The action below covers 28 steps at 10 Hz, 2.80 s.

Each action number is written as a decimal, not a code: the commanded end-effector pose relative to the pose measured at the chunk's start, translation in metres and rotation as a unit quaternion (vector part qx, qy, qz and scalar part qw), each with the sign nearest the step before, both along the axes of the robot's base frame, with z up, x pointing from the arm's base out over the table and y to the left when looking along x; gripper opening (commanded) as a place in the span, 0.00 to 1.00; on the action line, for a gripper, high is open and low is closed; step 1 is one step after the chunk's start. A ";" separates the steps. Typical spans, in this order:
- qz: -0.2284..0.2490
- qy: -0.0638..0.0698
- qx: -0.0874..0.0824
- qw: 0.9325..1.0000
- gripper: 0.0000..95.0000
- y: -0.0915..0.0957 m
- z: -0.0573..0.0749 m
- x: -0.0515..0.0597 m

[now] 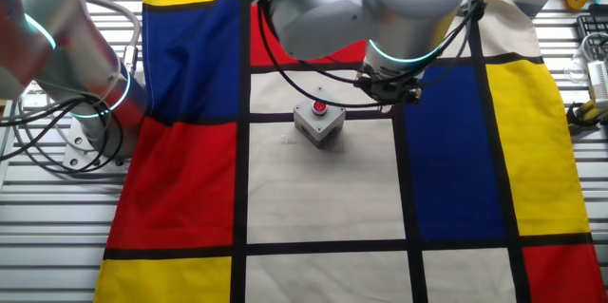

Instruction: Unfold the leg of the glasses (with one hand)

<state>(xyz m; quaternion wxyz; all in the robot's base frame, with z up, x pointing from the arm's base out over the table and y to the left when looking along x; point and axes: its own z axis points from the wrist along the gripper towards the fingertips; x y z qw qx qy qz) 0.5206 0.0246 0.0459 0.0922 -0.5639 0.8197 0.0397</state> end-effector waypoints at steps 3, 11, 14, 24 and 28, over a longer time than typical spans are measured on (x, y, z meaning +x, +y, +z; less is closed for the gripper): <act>0.007 -0.006 0.013 1.000 0.00 0.004 0.005 0.007; 0.017 -0.002 0.006 1.000 0.00 0.002 0.015 0.022; 0.019 0.001 0.008 1.000 0.00 -0.001 0.018 0.027; 0.009 -0.010 0.032 0.999 0.00 -0.001 0.028 0.038; 0.006 -0.029 0.061 0.998 0.00 0.000 0.029 0.039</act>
